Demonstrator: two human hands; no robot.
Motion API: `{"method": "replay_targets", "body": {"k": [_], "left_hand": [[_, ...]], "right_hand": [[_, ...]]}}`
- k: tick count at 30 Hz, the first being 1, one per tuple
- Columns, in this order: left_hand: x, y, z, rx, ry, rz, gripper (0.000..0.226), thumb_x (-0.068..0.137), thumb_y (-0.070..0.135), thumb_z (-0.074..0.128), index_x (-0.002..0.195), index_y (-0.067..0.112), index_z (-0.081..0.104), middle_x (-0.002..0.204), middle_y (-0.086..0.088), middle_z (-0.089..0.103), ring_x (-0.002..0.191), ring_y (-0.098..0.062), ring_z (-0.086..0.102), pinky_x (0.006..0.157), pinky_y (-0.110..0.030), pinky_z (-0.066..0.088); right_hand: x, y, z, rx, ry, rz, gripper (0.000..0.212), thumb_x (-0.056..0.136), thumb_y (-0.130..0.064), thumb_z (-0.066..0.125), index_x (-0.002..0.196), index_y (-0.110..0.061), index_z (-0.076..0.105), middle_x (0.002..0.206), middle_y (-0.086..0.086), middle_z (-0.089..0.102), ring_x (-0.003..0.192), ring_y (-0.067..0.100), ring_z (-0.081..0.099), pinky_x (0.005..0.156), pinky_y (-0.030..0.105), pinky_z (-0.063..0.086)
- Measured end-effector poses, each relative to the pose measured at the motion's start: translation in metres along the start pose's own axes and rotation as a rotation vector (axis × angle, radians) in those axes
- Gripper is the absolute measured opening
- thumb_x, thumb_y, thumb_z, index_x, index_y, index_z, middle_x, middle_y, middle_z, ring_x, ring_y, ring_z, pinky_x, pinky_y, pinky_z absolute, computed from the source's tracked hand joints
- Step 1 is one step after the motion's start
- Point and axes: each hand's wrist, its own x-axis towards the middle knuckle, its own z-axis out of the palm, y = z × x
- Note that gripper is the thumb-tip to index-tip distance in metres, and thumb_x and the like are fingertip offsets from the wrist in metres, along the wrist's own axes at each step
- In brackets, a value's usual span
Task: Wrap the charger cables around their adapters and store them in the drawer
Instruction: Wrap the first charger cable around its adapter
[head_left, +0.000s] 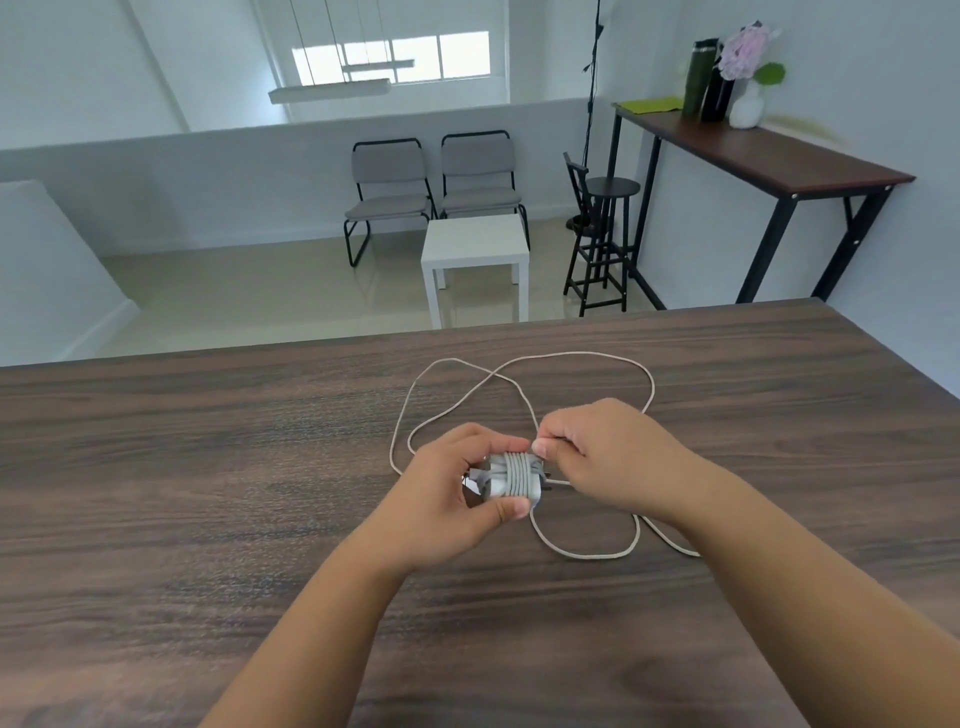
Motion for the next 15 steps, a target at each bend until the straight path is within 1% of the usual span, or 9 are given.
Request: {"method": "replay_targets", "body": {"k": [2,4,6,8,9,10,12,13,15], "left_hand": [[0.001,0.0,0.002,0.059,0.011,0.023,0.048,0.075,0.024,0.083,0.119,0.026,0.066,0.107,0.013,0.062,0.099,-0.004,0.061,0.081,-0.013,0.046],[0.001,0.0,0.005,0.101,0.016,0.042,0.048,0.075,0.026,0.082,0.12,0.027,0.065,0.108,0.016,0.061,0.101,-0.002,0.06,0.082,-0.014,0.047],[0.004,0.0,0.009,0.129,0.037,0.057,0.048,0.074,0.03,0.079,0.12,0.027,0.065,0.109,0.014,0.059,0.102,-0.001,0.059,0.081,-0.018,0.05],[0.004,0.001,0.014,0.164,0.096,0.058,0.051,0.074,0.034,0.076,0.122,0.024,0.065,0.107,0.01,0.058,0.099,0.001,0.057,0.081,-0.016,0.048],[0.003,0.001,0.016,0.167,0.138,0.054,0.052,0.074,0.034,0.076,0.124,0.024,0.064,0.105,0.009,0.057,0.097,0.001,0.056,0.079,-0.013,0.046],[0.002,0.001,0.018,0.152,0.184,0.045,0.052,0.075,0.033,0.077,0.124,0.024,0.064,0.104,0.008,0.056,0.095,0.0,0.057,0.078,-0.01,0.044],[-0.001,-0.001,0.019,0.074,0.282,-0.002,0.05,0.077,0.028,0.08,0.125,0.025,0.064,0.102,0.007,0.057,0.094,-0.002,0.058,0.077,-0.009,0.044],[-0.002,0.0,0.018,0.017,0.329,-0.044,0.049,0.078,0.025,0.081,0.124,0.025,0.064,0.102,0.006,0.058,0.094,-0.003,0.059,0.079,-0.011,0.046],[0.001,0.001,0.015,-0.183,0.403,-0.149,0.046,0.079,0.02,0.079,0.122,0.028,0.064,0.105,0.001,0.064,0.093,-0.008,0.065,0.083,-0.023,0.053]], "right_hand": [[-0.003,-0.002,0.001,-0.066,0.001,-0.004,0.025,0.097,-0.033,0.042,0.092,-0.018,0.062,0.081,0.001,0.066,0.081,0.024,0.059,0.065,0.033,0.042],[-0.006,-0.007,0.003,-0.149,0.009,-0.004,0.027,0.098,-0.035,0.038,0.101,-0.02,0.059,0.095,0.005,0.068,0.092,0.029,0.061,0.07,0.036,0.044],[-0.009,-0.009,0.004,-0.222,0.036,-0.008,0.028,0.099,-0.035,0.033,0.105,-0.02,0.056,0.1,0.006,0.067,0.096,0.031,0.061,0.068,0.035,0.039],[-0.012,-0.011,0.007,-0.249,0.078,-0.034,0.027,0.1,-0.035,0.032,0.105,-0.019,0.053,0.101,0.004,0.066,0.095,0.031,0.061,0.064,0.033,0.033],[-0.013,-0.013,0.009,-0.241,0.107,-0.049,0.026,0.1,-0.033,0.033,0.105,-0.018,0.053,0.099,0.003,0.066,0.093,0.031,0.062,0.062,0.032,0.031],[-0.015,-0.015,0.012,-0.226,0.144,-0.065,0.023,0.099,-0.031,0.035,0.101,-0.018,0.054,0.094,0.002,0.067,0.087,0.031,0.064,0.059,0.031,0.031],[-0.019,-0.017,0.019,-0.232,0.258,-0.099,0.021,0.092,-0.028,0.04,0.087,-0.018,0.058,0.072,-0.001,0.067,0.062,0.028,0.065,0.048,0.028,0.03],[-0.022,-0.018,0.02,-0.223,0.298,-0.094,0.022,0.088,-0.029,0.04,0.081,-0.019,0.058,0.064,-0.003,0.064,0.052,0.026,0.062,0.042,0.026,0.029],[-0.027,-0.019,0.026,-0.156,0.323,-0.103,0.022,0.087,-0.031,0.037,0.08,-0.022,0.057,0.058,-0.006,0.059,0.045,0.023,0.056,0.039,0.024,0.03]]}}
